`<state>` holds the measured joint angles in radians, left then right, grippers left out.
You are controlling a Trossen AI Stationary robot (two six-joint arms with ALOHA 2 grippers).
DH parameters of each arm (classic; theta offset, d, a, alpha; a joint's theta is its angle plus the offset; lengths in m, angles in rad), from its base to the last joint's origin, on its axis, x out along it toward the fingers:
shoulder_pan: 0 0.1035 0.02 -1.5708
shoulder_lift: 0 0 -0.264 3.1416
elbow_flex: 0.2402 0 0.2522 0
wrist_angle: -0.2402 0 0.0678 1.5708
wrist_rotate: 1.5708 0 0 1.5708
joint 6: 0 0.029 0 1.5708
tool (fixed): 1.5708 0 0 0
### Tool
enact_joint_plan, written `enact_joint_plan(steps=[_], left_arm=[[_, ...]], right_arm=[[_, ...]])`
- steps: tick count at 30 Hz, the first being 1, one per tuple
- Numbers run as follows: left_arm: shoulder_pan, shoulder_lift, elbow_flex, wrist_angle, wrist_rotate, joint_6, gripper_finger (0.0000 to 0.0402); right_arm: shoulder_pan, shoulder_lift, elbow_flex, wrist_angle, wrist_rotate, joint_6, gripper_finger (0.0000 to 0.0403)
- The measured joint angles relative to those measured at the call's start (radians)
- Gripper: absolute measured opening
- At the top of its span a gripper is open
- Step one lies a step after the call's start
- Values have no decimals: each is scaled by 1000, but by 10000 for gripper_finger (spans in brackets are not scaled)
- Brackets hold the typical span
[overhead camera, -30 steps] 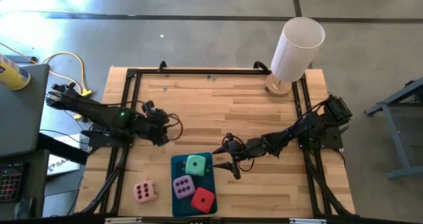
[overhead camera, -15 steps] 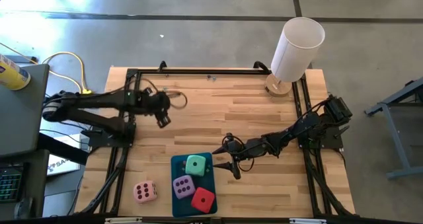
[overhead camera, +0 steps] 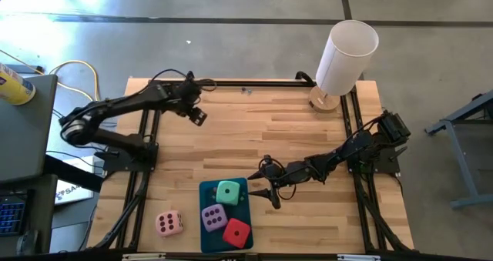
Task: Pick & Place Dice
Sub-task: Put the small light blue die into the blue bin
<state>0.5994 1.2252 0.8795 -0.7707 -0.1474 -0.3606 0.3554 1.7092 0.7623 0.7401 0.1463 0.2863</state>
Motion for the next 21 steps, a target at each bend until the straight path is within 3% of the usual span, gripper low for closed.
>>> enact_joint_plan(steps=[8,21], left_arm=[[96,147,0,32,-45,-63,193],[242,252,0,158,-14,-135,193]], right_arm=[[0,0,0,-11,0,-2,249],[0,0,0,-12,2,-3,249]])
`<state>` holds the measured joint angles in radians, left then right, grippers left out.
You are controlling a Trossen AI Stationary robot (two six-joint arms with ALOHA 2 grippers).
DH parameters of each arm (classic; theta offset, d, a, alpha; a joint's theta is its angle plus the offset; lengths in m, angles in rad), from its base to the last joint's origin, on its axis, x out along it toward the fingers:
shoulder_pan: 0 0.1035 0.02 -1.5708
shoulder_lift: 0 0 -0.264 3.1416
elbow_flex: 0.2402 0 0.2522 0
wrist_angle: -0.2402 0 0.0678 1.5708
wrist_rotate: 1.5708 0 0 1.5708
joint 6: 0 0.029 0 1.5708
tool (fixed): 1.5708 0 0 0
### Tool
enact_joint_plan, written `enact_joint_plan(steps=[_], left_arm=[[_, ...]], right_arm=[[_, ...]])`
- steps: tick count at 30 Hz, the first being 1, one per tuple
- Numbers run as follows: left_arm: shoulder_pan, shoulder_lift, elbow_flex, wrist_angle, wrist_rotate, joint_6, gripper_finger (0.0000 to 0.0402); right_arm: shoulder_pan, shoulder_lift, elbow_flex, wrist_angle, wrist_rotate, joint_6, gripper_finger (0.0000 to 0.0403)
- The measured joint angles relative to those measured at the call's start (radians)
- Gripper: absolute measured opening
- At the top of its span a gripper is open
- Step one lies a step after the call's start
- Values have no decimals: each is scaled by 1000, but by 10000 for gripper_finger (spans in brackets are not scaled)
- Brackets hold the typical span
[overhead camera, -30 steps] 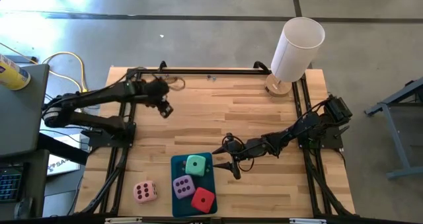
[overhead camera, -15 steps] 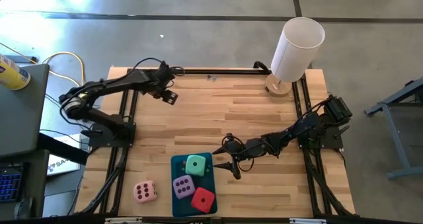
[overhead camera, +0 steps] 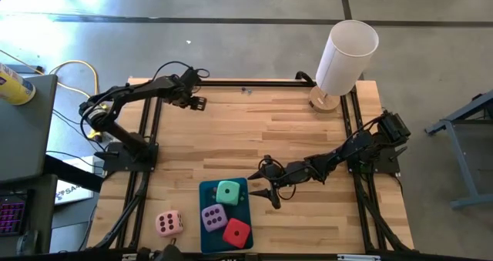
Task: Pick & Place Dice
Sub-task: Put the small light blue die into the blue bin
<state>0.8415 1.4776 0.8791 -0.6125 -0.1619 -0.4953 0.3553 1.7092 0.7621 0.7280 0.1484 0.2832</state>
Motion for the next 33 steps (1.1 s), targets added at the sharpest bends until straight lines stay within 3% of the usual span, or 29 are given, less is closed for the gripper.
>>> enact_joint_plan(steps=[33], left_arm=[[47,90,0,129,17,8,193]], right_arm=[[-3,0,0,-19,6,-5,249]])
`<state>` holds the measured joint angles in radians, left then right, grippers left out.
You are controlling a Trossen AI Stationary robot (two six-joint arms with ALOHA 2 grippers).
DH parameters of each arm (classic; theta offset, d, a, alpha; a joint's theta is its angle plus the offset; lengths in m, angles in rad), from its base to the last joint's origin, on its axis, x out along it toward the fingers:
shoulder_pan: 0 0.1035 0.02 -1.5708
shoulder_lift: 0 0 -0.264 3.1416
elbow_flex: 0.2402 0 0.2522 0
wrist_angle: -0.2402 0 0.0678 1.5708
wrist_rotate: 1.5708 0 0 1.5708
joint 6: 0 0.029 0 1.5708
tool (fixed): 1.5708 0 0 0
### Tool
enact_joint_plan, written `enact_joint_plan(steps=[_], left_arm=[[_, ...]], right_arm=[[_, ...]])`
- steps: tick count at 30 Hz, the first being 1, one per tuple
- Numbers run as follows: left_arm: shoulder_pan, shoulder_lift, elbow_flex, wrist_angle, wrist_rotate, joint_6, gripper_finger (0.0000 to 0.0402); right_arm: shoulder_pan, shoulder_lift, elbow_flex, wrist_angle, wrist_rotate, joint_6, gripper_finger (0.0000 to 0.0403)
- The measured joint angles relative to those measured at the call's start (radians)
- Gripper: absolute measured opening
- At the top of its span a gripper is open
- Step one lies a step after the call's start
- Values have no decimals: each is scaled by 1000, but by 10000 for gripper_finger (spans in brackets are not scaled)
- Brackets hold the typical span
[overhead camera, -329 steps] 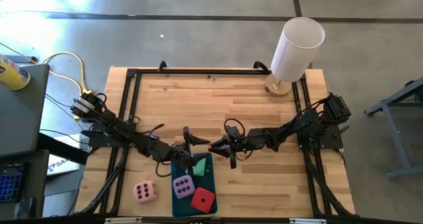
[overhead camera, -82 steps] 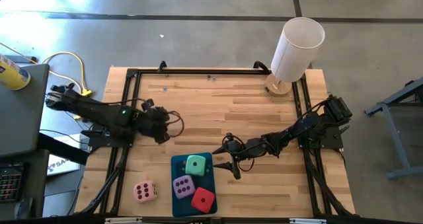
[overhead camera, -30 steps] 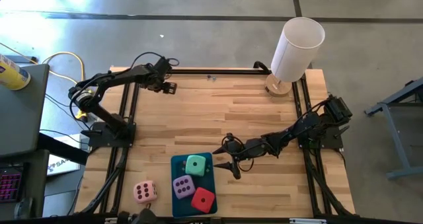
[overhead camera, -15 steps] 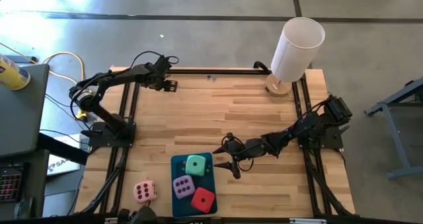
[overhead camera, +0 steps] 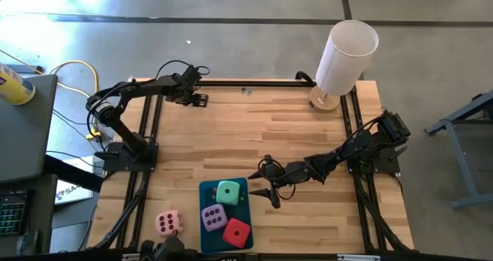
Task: Pick & Place Dice
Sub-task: Put the small light blue die into the blue bin
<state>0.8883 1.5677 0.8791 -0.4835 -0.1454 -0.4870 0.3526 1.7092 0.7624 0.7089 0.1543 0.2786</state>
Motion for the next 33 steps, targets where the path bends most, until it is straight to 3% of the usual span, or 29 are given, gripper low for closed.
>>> enact_joint_plan(steps=[24,33], left_arm=[[8,2,0,17,-9,-11,193],[8,65,0,26,-7,14,193]], right_arm=[[-2,0,0,-2,0,-15,249],[-2,0,0,-6,0,-15,249]])
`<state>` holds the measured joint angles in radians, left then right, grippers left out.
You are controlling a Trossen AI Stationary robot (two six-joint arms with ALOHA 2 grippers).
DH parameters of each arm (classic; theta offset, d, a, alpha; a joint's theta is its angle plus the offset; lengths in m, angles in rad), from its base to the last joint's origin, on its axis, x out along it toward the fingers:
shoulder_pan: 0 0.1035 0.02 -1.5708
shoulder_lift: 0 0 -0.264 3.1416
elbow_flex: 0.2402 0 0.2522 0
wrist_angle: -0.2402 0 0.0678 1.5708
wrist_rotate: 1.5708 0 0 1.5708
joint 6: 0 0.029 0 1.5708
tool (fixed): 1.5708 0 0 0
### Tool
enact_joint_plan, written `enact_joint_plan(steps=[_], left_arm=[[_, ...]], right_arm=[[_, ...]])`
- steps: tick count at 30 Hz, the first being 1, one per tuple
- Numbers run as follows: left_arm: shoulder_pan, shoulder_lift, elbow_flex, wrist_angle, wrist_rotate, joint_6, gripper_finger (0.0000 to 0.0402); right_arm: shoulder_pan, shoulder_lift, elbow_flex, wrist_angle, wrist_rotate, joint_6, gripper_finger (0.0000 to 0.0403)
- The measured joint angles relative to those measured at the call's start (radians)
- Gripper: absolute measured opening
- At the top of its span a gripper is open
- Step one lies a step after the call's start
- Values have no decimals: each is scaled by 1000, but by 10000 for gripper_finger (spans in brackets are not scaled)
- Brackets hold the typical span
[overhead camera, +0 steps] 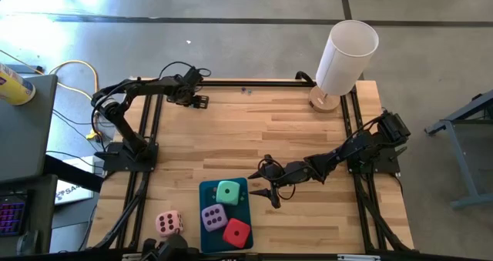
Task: Pick & Place Dice
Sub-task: Put the small light blue die into the blue bin
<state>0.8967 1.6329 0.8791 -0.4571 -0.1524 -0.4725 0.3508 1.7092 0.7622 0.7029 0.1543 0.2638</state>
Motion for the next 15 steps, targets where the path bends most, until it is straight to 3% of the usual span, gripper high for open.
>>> enact_joint_plan(steps=[15], left_arm=[[0,0,0,6,-9,2,182]], right_arm=[[0,0,0,-6,3,-7,249]])
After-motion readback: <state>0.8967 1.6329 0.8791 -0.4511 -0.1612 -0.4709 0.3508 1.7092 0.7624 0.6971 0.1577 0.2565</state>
